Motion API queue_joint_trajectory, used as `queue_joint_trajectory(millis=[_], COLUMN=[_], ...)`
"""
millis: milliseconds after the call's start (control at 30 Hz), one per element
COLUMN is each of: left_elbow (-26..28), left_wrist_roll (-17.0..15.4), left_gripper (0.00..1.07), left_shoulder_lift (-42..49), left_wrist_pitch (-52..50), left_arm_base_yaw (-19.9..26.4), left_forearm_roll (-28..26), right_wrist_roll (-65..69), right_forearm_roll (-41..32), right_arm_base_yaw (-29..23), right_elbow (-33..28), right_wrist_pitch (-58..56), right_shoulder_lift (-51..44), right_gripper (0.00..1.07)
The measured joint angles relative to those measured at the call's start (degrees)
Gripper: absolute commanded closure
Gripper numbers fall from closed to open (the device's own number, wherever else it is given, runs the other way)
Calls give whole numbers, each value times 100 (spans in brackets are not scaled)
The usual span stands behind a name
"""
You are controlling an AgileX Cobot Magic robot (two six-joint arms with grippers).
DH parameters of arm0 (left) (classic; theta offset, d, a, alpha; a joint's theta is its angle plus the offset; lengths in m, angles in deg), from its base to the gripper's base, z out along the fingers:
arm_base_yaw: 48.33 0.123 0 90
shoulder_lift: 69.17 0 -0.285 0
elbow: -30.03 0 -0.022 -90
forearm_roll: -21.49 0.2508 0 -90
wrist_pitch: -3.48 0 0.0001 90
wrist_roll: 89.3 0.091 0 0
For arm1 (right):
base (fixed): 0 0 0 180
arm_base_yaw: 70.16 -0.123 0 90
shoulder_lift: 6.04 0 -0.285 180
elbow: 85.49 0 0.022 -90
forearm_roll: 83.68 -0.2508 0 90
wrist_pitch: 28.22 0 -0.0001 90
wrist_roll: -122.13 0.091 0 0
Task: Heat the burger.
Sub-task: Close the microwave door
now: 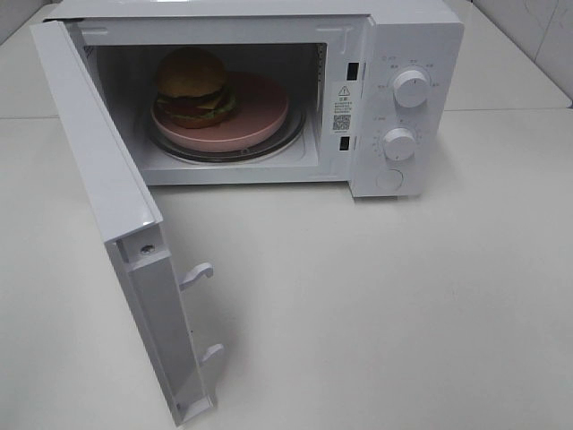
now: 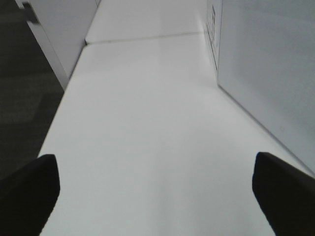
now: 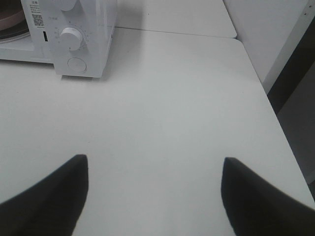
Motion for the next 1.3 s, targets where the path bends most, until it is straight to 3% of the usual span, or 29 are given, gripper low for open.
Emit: queue_joint_trajectory(millis=[133, 267, 300, 333, 367, 400, 433, 567, 600, 700, 933, 1200, 1267, 1300], left_elbow=[109, 109, 109, 103, 103, 69, -86, -504, -762, -1123, -1581, -1770, -1925, -1925], left_wrist_roll=[6, 17, 29, 132, 132, 235, 453, 630, 630, 613, 584, 115, -241, -241], left_gripper=[7, 19, 44, 76, 76, 96, 107, 107, 107, 107, 107, 107, 107, 107], left_shoulder_lift=[-269, -808, -957, -1220, -1220, -1358, -1599, -1919, -2126, -2435, -2893, -3741, -4120, -4120], left_wrist_pitch=[-1026, -1805, -1988, -2355, -2355, -2590, -3134, -4074, -4744, -5489, -6555, -7099, -7638, -7638], left_arm_base_yaw=[0, 0, 0, 0, 0, 0, 0, 0, 0, 0, 0, 0, 0, 0], left_forearm_roll=[120, 115, 103, 103, 103, 103, 103, 34, -126, -493, -1094, -1169, -865, -865], right_wrist_roll=[0, 0, 0, 0, 0, 0, 0, 0, 0, 0, 0, 0, 0, 0], right_forearm_roll=[0, 0, 0, 0, 0, 0, 0, 0, 0, 0, 0, 0, 0, 0], right_arm_base_yaw=[0, 0, 0, 0, 0, 0, 0, 0, 0, 0, 0, 0, 0, 0], right_elbow=[0, 0, 0, 0, 0, 0, 0, 0, 0, 0, 0, 0, 0, 0], right_wrist_pitch=[0, 0, 0, 0, 0, 0, 0, 0, 0, 0, 0, 0, 0, 0], right_shoulder_lift=[0, 0, 0, 0, 0, 0, 0, 0, 0, 0, 0, 0, 0, 0], right_gripper=[33, 33, 33, 33, 33, 33, 33, 33, 33, 33, 33, 33, 33, 33])
